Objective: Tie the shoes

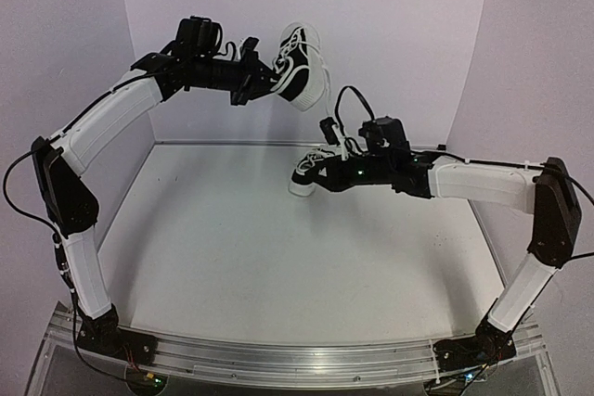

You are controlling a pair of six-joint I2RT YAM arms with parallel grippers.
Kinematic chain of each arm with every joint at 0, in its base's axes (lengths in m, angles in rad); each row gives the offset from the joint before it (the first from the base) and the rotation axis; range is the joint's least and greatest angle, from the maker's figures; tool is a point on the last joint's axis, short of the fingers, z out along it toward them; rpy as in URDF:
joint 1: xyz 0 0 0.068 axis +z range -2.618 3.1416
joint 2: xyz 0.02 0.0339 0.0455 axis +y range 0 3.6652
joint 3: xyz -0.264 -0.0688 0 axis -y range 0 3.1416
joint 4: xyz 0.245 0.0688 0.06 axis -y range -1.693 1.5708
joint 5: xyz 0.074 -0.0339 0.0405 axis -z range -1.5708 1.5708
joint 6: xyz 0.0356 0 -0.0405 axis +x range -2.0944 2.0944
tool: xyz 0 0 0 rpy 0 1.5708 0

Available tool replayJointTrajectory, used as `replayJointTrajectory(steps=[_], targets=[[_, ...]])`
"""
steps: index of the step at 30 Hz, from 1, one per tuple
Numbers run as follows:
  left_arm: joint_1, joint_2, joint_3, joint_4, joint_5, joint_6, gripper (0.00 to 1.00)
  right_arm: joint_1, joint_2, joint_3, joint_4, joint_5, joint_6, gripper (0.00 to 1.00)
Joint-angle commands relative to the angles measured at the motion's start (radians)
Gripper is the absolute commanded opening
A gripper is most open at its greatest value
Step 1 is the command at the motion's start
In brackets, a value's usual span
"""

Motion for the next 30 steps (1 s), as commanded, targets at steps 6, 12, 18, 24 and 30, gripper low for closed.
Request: replayJointTrajectory(steps=[6, 12, 18, 24, 30], targets=[[0.006, -0.078, 0.013, 0.101, 0.043, 0.023, 0.0, -0.002, -0.148, 0.063, 0.069, 0.276, -0.059, 0.5], [0.005, -0.091, 0.002, 0.105, 0.059, 0.027, 0.0, -0.002, -0.165, 0.108, 0.068, 0.369, -0.104, 0.56], [0.004, -0.098, -0.013, 0.114, 0.079, 0.027, 0.0, -0.002, -0.134, 0.16, 0.067, 0.408, -0.135, 0.57], [0.004, -0.099, -0.013, 0.122, 0.094, 0.025, 0.0, -0.003, -0.107, 0.195, 0.066, 0.449, -0.151, 0.51], [0.004, -0.092, -0.006, 0.128, 0.102, 0.017, 0.0, -0.002, -0.07, 0.206, 0.064, 0.437, -0.155, 0.44]])
